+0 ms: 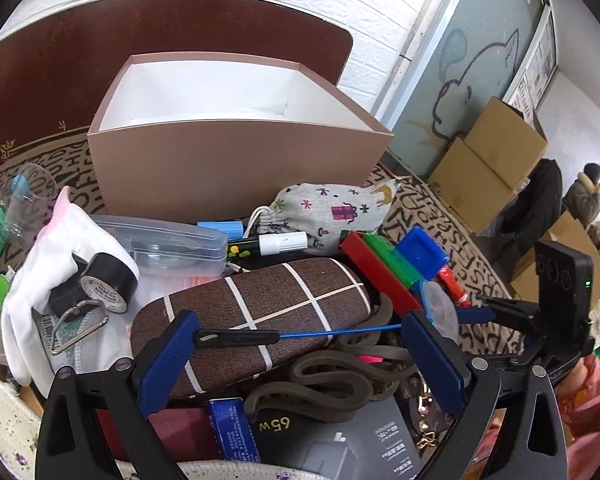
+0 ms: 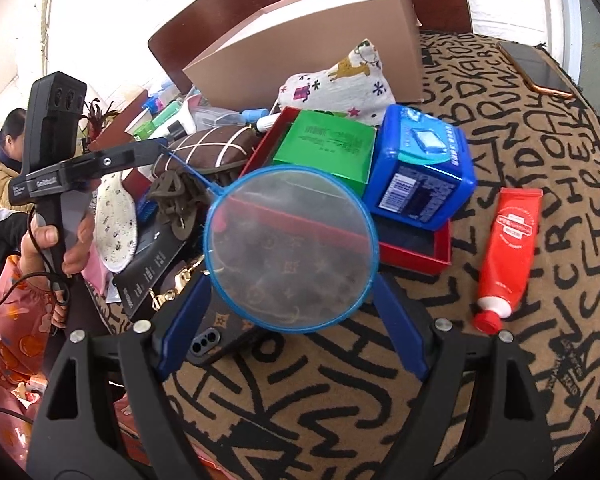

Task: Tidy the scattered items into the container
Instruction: 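Move both grippers over the pile toward the blue net handle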

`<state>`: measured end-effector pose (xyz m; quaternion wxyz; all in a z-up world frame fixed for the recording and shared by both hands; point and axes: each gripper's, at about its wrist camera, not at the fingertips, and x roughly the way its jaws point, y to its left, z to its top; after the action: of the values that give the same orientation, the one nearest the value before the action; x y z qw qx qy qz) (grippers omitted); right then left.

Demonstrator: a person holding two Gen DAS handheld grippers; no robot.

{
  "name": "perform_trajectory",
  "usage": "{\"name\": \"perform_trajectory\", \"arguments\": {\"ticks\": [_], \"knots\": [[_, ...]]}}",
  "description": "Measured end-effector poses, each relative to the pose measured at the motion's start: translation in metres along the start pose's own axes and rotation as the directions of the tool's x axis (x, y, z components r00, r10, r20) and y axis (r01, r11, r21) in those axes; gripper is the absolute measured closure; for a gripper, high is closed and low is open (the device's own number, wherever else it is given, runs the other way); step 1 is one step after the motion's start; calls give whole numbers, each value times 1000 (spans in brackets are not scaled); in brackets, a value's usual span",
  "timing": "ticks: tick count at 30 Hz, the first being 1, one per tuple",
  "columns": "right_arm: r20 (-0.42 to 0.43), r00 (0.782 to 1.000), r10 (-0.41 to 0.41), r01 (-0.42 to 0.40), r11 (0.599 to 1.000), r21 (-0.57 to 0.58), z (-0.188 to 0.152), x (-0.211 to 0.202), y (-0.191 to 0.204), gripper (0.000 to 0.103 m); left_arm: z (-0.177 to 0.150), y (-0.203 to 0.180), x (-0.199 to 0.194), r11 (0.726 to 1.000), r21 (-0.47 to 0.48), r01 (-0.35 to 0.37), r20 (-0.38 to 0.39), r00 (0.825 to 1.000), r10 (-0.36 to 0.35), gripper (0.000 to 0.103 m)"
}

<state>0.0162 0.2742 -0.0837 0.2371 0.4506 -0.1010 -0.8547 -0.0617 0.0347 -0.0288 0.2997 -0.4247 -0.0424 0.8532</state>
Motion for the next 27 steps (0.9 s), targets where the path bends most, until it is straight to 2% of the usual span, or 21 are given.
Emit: {"name": "perform_trajectory", "arguments": {"ticks": [2, 5, 8, 13, 16, 19, 27], "knots": [[2, 1000, -6, 6, 1000, -1, 0, 2, 0, 19, 0, 2, 0, 1000, -5, 0, 2, 1000, 0, 1], [-7, 1000, 8, -8, 1000, 16, 2, 6, -4, 19, 0, 3, -3, 999, -2, -54, 3, 999, 54, 1], [-13, 1000, 12, -12, 1000, 28, 2, 9, -7, 19, 0, 6, -4, 999, -36, 9, 3, 1000, -8, 1], [-14, 999, 36, -36, 998, 45, 0, 13, -9, 19, -3, -1, -2, 1000, -10, -17, 5, 1000, 17, 1], [-20, 999, 35, -34, 999, 38, 1, 15, -7, 29, -3, -2, -2, 1000, -14, -28, 8, 1000, 28, 1], [-27, 1000, 2, -1, 1000, 29, 1, 15, -7, 47, -5, -1, -2, 999, -20, -35, 11, 999, 35, 1], [-12, 1000, -1, 2, 999, 41, 0, 8, -12, 56, -9, -3, -7, 999, -28, -17, 19, 1000, 17, 2]]}}
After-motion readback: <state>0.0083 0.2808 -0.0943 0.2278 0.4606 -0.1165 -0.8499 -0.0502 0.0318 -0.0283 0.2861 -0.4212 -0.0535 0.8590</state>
